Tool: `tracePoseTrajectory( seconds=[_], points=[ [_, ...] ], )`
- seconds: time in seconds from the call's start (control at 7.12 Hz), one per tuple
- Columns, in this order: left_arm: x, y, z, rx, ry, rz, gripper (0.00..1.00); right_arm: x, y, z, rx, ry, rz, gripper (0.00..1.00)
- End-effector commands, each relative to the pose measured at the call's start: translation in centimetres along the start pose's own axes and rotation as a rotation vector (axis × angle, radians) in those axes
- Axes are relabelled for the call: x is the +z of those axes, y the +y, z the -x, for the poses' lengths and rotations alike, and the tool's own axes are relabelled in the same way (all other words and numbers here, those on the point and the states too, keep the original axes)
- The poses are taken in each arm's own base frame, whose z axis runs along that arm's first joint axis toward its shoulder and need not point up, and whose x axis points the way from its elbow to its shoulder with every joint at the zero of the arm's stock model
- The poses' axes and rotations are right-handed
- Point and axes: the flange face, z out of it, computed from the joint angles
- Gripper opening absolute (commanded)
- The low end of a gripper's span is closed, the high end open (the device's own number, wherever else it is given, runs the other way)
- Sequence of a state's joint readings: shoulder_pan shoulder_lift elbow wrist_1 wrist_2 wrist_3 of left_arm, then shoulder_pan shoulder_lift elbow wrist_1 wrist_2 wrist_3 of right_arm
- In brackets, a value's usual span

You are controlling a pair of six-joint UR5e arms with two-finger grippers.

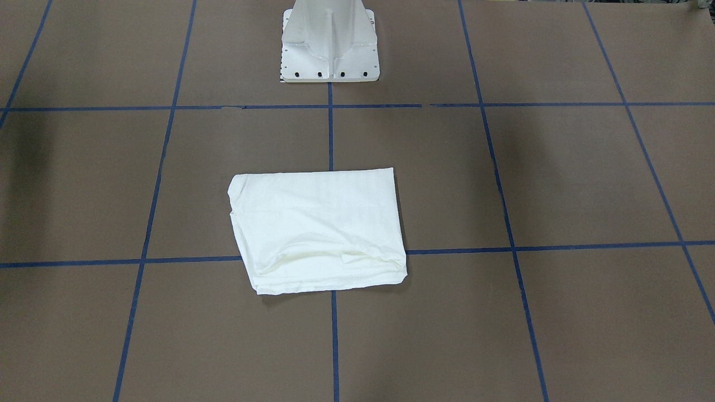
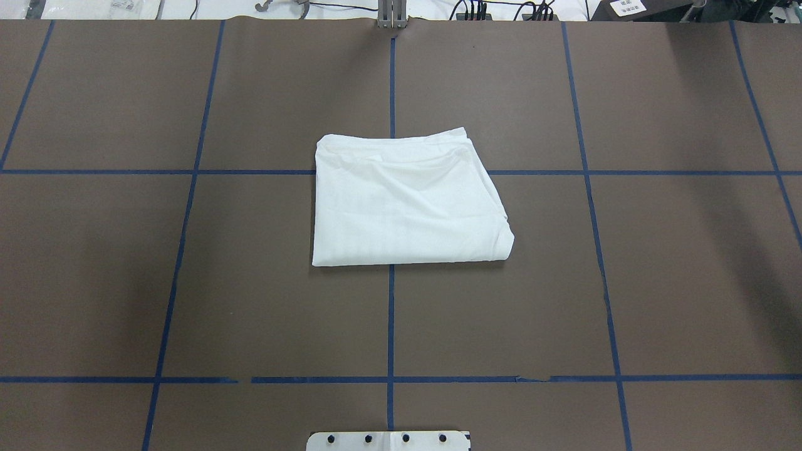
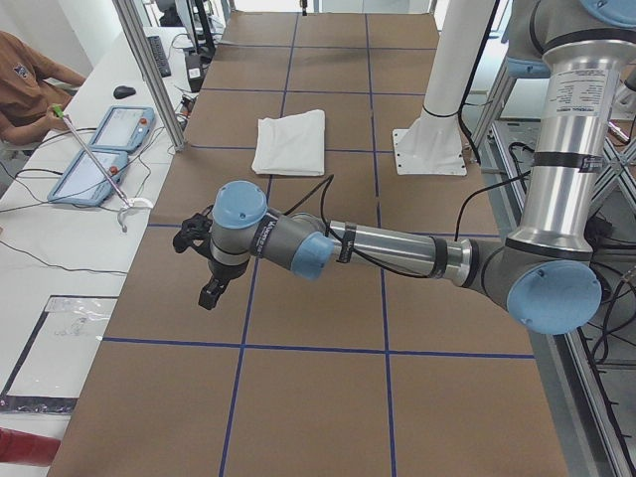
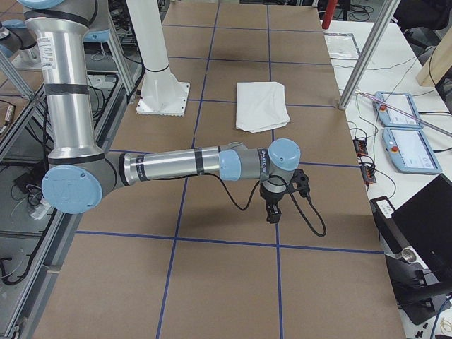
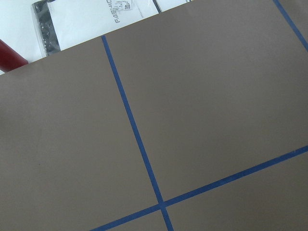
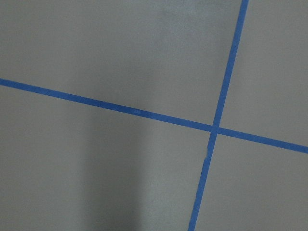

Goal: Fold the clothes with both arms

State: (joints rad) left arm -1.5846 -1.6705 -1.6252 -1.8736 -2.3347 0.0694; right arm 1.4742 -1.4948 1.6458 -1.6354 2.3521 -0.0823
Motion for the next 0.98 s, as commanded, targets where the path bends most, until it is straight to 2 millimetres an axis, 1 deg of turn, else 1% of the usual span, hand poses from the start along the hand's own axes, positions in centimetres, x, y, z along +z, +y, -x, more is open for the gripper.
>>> tracePoseTrajectory(
  seconds=[0.0, 0.14, 0.28, 0.56, 0.84],
  points=[
    [-1.0, -0.58, -0.92, 0.016, -0.001, -0.019, 1.0, -0.13, -0.06, 0.13, -0.003, 0.001, -0.003, 1.0],
    [-1.15, -0.72, -1.16, 0.02, -0.002, -0.022, 1.0, -0.13, -0.06, 0.14, -0.003, -0.001, -0.003, 1.0],
    [-1.02, -0.58, -1.05, 0.018, -0.002, -0.02, 1.0, -0.19, -0.14, 0.19, -0.005, -0.001, -0.004, 1.0],
    [-0.46, -0.72, -1.65, 0.028, 0.005, -0.011, 1.0, -0.13, -0.13, 0.14, -0.003, -0.001, -0.003, 1.0],
    [-0.44, -0.76, -1.76, 0.03, 0.006, -0.011, 1.0, -0.03, -0.1, 0.04, -0.003, -0.001, -0.001, 1.0]
  ],
)
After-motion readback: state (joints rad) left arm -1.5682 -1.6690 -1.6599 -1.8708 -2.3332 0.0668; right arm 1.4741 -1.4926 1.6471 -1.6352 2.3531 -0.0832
